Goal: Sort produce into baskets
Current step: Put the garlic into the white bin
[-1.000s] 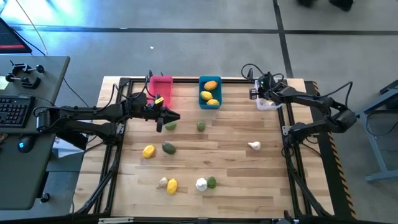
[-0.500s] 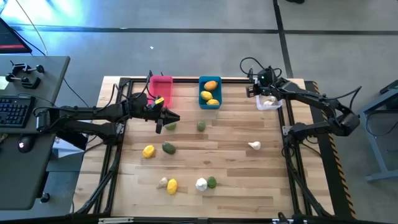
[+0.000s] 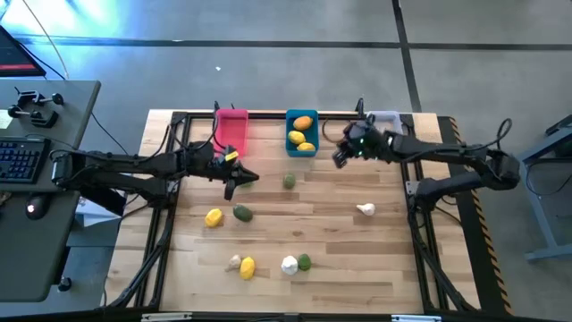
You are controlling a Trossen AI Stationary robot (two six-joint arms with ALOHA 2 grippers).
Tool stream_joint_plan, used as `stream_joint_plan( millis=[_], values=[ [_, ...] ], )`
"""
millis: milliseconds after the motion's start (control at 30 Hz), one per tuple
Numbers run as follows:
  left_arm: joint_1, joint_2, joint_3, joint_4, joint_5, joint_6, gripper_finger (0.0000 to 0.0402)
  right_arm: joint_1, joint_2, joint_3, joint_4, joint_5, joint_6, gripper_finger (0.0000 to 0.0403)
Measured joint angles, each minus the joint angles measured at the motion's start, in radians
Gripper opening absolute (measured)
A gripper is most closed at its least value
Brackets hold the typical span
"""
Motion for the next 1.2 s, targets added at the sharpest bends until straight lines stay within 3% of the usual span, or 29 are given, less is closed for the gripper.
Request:
stream_joint_plan(
  millis=[400,700,967,1200],
  values=[
    [-0.197,0.000,0.000,-0.118,-0.015,0.064,0.0000,0.394,0.000,0.000,0.072,0.186,0.231,0.0000],
    [-0.393,0.001,0.000,-0.228,-0.181,0.091,0.0001,0.544,0.001,0.000,0.072,0.311,0.351,0.0000],
    [-0.613,0.006,0.045,-0.371,-0.405,-0.059,0.0022,0.562,0.001,0.000,0.064,0.314,0.349,0.0000],
    [-0.757,0.010,0.091,-0.540,-0.489,-0.402,0.0056,0.562,0.031,0.000,0.064,0.307,0.305,0.0000]
  ],
)
